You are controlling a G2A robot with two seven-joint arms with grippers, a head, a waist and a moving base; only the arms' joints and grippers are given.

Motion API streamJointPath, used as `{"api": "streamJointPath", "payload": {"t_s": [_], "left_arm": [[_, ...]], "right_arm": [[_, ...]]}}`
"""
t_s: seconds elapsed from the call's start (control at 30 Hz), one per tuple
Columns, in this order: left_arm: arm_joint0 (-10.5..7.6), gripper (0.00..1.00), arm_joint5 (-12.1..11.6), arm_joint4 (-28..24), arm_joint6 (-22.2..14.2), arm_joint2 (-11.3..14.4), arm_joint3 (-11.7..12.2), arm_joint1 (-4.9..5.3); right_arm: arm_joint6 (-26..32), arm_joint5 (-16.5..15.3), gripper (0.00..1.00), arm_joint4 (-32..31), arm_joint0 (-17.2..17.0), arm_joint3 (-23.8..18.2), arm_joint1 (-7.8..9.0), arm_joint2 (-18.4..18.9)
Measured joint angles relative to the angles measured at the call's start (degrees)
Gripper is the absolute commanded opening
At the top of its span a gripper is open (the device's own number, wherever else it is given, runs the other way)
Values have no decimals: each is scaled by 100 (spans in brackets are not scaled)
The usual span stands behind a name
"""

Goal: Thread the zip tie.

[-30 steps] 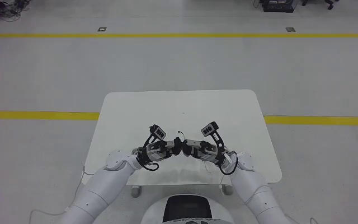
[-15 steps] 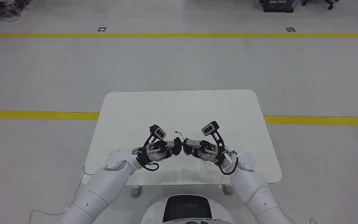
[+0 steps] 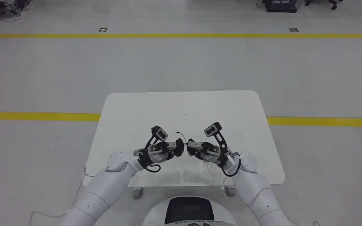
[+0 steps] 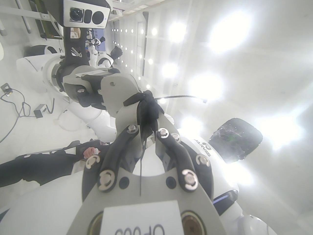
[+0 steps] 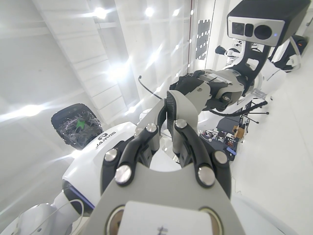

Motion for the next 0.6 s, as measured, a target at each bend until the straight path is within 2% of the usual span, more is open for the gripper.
{"api": "streamJointPath", "payload": {"t_s": [0.6], "left_arm": [[0, 0, 0, 0, 0, 0, 0, 0]], "right_arm": [[0, 0, 0, -112, -39, 122, 8, 118]]}}
